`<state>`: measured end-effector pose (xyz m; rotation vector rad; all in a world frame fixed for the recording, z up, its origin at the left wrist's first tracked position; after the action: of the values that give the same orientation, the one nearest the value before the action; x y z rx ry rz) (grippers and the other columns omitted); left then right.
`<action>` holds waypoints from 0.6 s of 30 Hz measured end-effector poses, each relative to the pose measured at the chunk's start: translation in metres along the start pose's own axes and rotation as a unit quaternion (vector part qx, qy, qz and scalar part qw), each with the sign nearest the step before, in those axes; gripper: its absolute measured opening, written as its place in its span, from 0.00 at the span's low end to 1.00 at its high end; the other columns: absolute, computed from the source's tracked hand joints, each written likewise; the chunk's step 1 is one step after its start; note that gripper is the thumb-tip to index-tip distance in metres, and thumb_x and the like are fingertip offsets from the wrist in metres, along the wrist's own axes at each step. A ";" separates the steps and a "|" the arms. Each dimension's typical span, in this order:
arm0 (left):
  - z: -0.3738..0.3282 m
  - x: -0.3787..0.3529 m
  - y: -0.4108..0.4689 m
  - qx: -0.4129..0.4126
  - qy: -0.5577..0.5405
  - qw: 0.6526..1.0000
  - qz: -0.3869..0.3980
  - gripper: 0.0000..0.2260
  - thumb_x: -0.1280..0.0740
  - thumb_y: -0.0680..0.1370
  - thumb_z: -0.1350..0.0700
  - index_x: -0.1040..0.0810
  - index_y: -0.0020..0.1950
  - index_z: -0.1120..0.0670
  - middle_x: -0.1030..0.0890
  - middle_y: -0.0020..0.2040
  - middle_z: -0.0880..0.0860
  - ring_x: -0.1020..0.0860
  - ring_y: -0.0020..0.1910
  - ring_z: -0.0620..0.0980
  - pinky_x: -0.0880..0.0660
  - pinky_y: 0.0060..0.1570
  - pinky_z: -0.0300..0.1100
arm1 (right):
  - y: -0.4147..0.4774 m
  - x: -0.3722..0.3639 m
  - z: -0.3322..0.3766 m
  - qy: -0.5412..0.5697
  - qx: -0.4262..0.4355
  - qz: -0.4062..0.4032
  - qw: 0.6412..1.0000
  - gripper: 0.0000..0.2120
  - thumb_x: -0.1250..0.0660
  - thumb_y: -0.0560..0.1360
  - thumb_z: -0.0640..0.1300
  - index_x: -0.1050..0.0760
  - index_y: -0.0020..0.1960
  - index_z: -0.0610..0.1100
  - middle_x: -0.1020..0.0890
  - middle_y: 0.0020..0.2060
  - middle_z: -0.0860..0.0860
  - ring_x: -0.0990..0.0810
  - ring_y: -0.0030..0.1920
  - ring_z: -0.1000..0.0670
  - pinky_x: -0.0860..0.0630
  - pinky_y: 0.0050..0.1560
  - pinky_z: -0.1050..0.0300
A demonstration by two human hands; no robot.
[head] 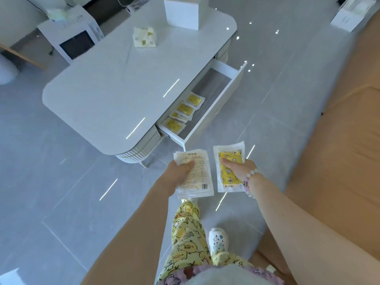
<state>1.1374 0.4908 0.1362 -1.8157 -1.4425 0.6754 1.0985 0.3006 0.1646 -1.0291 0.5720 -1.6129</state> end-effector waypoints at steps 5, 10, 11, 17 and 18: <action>-0.049 0.039 0.046 0.009 0.021 1.000 0.007 0.05 0.34 0.78 0.57 0.23 0.52 0.56 0.18 0.51 0.55 0.20 0.51 0.56 0.24 0.56 0.52 | 0.035 -0.023 0.066 0.000 -0.008 0.003 1.000 0.16 0.31 0.72 0.57 0.22 0.49 0.45 0.18 0.43 0.47 0.18 0.48 0.44 0.21 0.49 0.52; -0.101 0.065 0.097 0.000 0.027 1.000 0.016 0.02 0.35 0.79 0.58 0.23 0.49 0.55 0.19 0.42 0.51 0.20 0.41 0.50 0.22 0.44 0.43 | 0.068 -0.027 0.135 -0.007 0.001 -0.012 1.000 0.14 0.33 0.73 0.58 0.25 0.40 0.48 0.21 0.35 0.50 0.21 0.36 0.49 0.25 0.35 0.59; -0.108 0.067 0.106 0.003 0.031 0.999 0.016 0.03 0.35 0.79 0.58 0.23 0.50 0.56 0.19 0.43 0.51 0.20 0.43 0.51 0.22 0.46 0.45 | 0.073 -0.024 0.144 -0.007 0.001 -0.019 1.000 0.14 0.33 0.73 0.58 0.26 0.39 0.49 0.21 0.35 0.50 0.22 0.35 0.50 0.27 0.31 0.61; -0.130 0.068 0.148 0.034 0.006 0.999 0.018 0.07 0.35 0.78 0.57 0.23 0.55 0.55 0.19 0.54 0.56 0.20 0.53 0.56 0.24 0.58 0.51 | 0.108 -0.016 0.176 -0.024 -0.042 -0.040 0.998 0.12 0.31 0.72 0.56 0.24 0.44 0.47 0.20 0.39 0.48 0.21 0.38 0.47 0.26 0.35 0.59; -0.130 0.069 0.155 0.042 -0.005 0.999 0.009 0.06 0.35 0.78 0.58 0.23 0.55 0.55 0.19 0.53 0.55 0.20 0.53 0.55 0.24 0.57 0.51 | 0.114 -0.019 0.181 -0.034 -0.048 -0.035 0.998 0.13 0.31 0.73 0.55 0.24 0.47 0.46 0.20 0.41 0.48 0.21 0.40 0.47 0.26 0.36 0.60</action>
<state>1.3461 0.5117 0.0954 -1.7643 -1.3860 0.7433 1.3127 0.3101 0.1597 -1.1817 0.5766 -1.6166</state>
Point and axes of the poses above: each hand's wrist, its own y-axis towards the middle knuckle, its own x-axis out of the back of the hand, z = x × y, the point moved 1 cm from there along y, towards the middle knuckle
